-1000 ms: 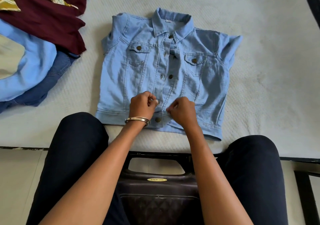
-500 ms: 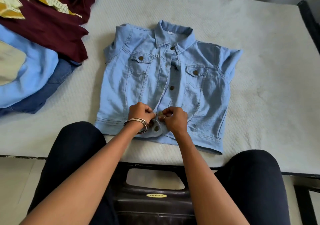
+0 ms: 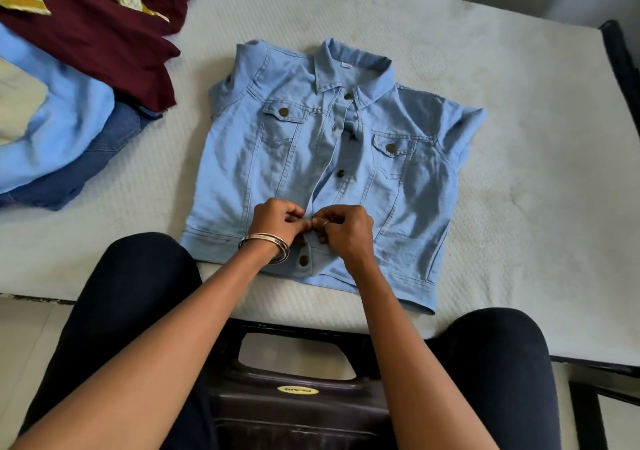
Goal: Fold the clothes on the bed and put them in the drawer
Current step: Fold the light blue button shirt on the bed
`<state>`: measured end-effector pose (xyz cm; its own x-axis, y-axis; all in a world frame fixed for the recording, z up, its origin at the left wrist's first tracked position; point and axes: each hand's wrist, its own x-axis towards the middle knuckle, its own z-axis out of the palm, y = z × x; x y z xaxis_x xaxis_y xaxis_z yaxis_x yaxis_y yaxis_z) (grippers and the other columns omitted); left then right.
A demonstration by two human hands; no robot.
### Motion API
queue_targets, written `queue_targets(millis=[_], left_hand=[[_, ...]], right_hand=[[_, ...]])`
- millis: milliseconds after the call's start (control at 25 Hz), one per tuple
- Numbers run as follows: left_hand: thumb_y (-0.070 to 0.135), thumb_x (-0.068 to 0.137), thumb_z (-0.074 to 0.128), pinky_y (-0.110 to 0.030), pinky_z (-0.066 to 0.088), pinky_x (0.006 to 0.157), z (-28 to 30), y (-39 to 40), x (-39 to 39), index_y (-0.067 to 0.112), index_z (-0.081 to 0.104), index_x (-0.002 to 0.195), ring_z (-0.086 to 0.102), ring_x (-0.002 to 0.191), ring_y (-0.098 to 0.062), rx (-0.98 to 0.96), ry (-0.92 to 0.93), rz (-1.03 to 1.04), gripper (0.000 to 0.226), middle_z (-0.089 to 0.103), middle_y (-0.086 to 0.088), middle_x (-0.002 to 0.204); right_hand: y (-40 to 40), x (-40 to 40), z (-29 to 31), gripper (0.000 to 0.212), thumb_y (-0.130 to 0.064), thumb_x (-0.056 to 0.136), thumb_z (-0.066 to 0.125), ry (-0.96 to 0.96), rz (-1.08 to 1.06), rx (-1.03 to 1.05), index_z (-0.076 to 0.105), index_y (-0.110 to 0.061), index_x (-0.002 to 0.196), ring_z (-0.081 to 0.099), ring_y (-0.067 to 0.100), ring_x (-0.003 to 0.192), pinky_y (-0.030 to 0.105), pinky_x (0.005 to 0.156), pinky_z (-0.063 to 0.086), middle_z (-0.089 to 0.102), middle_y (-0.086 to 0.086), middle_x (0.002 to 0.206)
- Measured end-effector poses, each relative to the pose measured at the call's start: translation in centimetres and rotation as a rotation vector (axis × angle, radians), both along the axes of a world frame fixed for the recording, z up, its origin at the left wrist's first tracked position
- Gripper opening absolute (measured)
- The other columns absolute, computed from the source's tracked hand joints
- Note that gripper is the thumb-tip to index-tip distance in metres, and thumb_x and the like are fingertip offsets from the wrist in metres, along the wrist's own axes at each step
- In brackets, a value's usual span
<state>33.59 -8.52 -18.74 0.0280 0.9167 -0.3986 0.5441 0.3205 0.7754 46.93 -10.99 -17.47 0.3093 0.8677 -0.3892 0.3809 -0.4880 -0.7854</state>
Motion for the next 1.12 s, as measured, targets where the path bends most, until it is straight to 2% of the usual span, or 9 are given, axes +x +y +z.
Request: queue_targets(millis=[40, 160, 320, 480, 560, 760, 920, 1040, 1120], left_hand=[[0.01, 0.084, 0.072, -0.025, 0.056, 0.069, 0.4, 0.1, 0.1, 0.012, 0.073, 0.084, 0.069, 0.067, -0.02, -0.003, -0.025, 0.006, 0.001, 0.072, -0.01, 0.08], [-0.002, 0.089, 0.062, -0.046, 0.06, 0.061, 0.2, 0.2, 0.0, 0.017, 0.066, 0.072, 0.069, 0.057, -0.029, -0.081, -0.174, 0.119, 0.026, 0.07, -0.016, 0.076], [0.001, 0.074, 0.079, -0.033, 0.06, 0.061, 0.2, -0.9, 0.7, 0.008, 0.074, 0.081, 0.069, 0.059, -0.018, 0.033, -0.119, 0.112, 0.011, 0.073, -0.012, 0.078], [0.012, 0.072, 0.08, -0.035, 0.058, 0.073, 0.2, -0.8, 1.3, 0.009, 0.077, 0.085, 0.07, 0.076, -0.023, 0.173, 0.104, 0.008, 0.013, 0.074, -0.009, 0.081], [0.014, 0.074, 0.078, -0.038, 0.056, 0.073, 0.3, -0.7, 1.4, 0.012, 0.077, 0.084, 0.069, 0.079, -0.026, 0.195, 0.173, -0.046, 0.01, 0.074, -0.008, 0.082], [0.015, 0.077, 0.077, -0.034, 0.056, 0.077, 0.8, -0.1, 1.5, 0.016, 0.077, 0.084, 0.069, 0.083, -0.022, 0.085, 0.213, -0.042, 0.006, 0.074, -0.005, 0.085], [0.008, 0.074, 0.079, -0.033, 0.06, 0.071, 0.5, 0.7, 1.1, 0.017, 0.074, 0.073, 0.07, 0.071, -0.021, -0.091, 0.1, 0.011, 0.01, 0.073, -0.007, 0.076], [-0.002, 0.078, 0.073, -0.028, 0.059, 0.058, 0.1, 0.6, 1.0, 0.017, 0.068, 0.068, 0.066, 0.054, -0.017, -0.164, -0.012, 0.071, 0.022, 0.07, -0.009, 0.068], [-0.005, 0.082, 0.068, -0.024, 0.055, 0.049, -0.1, 0.4, 0.8, 0.013, 0.068, 0.072, 0.06, 0.045, -0.012, -0.206, -0.118, 0.093, 0.021, 0.067, -0.008, 0.063]], right_hand=[[0.0, 0.2, -0.1, 0.011, 0.003, 0.082, 0.072, 0.072, -0.039, -0.027, 0.076, -0.007, 0.079, 0.064, 0.02, 0.057, 0.031, 0.062, 0.059, 0.071, 0.011, 0.068], [-0.1, 0.0, -0.6, 0.012, 0.004, 0.086, 0.068, 0.253, -0.127, -0.096, 0.074, -0.004, 0.08, 0.06, 0.02, 0.057, 0.028, 0.057, 0.055, 0.067, 0.014, 0.067], [-0.1, 0.3, -0.9, 0.016, 0.006, 0.089, 0.063, 0.353, -0.134, -0.127, 0.072, -0.004, 0.08, 0.066, 0.024, 0.061, 0.03, 0.06, 0.056, 0.068, 0.015, 0.071], [0.5, 0.4, 0.1, 0.005, -0.003, 0.089, 0.069, 0.243, -0.111, -0.135, 0.072, 0.0, 0.086, 0.07, 0.026, 0.059, 0.036, 0.058, 0.06, 0.072, 0.018, 0.076], [0.6, 0.3, 0.1, 0.008, 0.006, 0.087, 0.065, 0.163, -0.113, -0.118, 0.07, 0.0, 0.086, 0.07, 0.029, 0.058, 0.041, 0.058, 0.061, 0.071, 0.021, 0.077], [0.1, -0.6, -1.1, 0.014, 0.006, 0.079, 0.066, -0.091, -0.053, -0.026, 0.069, -0.007, 0.075, 0.068, 0.033, 0.074, 0.041, 0.065, 0.059, 0.069, 0.015, 0.073], [-0.2, -0.9, -1.6, 0.019, 0.004, 0.079, 0.062, -0.204, 0.094, -0.05, 0.058, -0.014, 0.075, 0.059, 0.033, 0.09, 0.032, 0.065, 0.045, 0.062, 0.008, 0.076], [-0.6, -0.4, -2.3, 0.014, 0.002, 0.082, 0.062, -0.214, 0.153, -0.044, 0.06, -0.012, 0.083, 0.055, 0.029, 0.088, 0.027, 0.066, 0.034, 0.06, 0.005, 0.079], [-0.9, 0.2, -2.8, 0.008, -0.002, 0.084, 0.067, -0.151, 0.109, -0.044, 0.065, -0.007, 0.089, 0.058, 0.023, 0.082, 0.026, 0.068, 0.04, 0.062, 0.002, 0.079]])
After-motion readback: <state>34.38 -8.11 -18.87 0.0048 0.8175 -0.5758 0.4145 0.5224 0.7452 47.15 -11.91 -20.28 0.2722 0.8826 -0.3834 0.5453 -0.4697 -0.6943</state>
